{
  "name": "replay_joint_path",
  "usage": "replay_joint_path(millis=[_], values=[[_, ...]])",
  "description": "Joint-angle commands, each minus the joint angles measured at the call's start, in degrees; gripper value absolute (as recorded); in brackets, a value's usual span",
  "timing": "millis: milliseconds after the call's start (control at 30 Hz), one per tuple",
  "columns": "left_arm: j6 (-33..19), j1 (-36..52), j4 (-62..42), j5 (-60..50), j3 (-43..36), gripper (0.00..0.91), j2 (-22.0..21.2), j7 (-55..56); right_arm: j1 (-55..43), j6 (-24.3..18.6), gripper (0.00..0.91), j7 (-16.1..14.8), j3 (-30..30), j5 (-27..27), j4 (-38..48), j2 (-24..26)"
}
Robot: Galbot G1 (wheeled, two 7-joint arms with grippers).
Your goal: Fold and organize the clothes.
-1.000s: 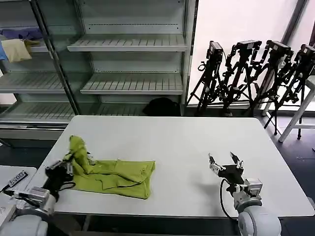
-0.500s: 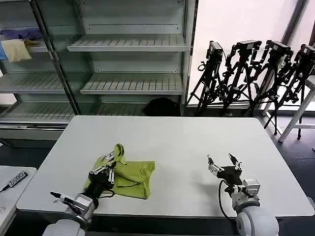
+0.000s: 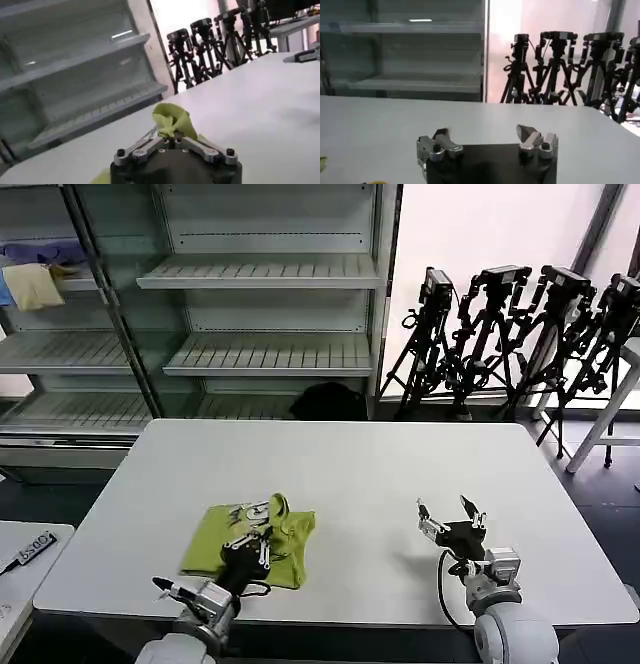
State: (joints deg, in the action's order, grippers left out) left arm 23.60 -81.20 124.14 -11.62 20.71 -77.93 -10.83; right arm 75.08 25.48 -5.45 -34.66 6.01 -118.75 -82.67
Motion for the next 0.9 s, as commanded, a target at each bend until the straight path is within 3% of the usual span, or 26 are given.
replay_joint_path(millis=[33,567,900], values=[[2.1,1.2,-2.5,-0.3,-4.9,0.907,-2.3,3.6,-0.1,0.0,0.907,0.0,0.1,-0.5,-0.2,0.0],[4.4,2.3,-7.4,0.0,-10.9,0.907,-5.6,5.8,0.0,-0.1,0.907,0.0,0.4,-1.7,-0.4,-0.3],[9.5,2.3,-5.0,4.6,-13.4,0.907,-5.3,5.7,0.0,-0.3,0.907,0.0,0.6,-2.3,0.0,-0.4]])
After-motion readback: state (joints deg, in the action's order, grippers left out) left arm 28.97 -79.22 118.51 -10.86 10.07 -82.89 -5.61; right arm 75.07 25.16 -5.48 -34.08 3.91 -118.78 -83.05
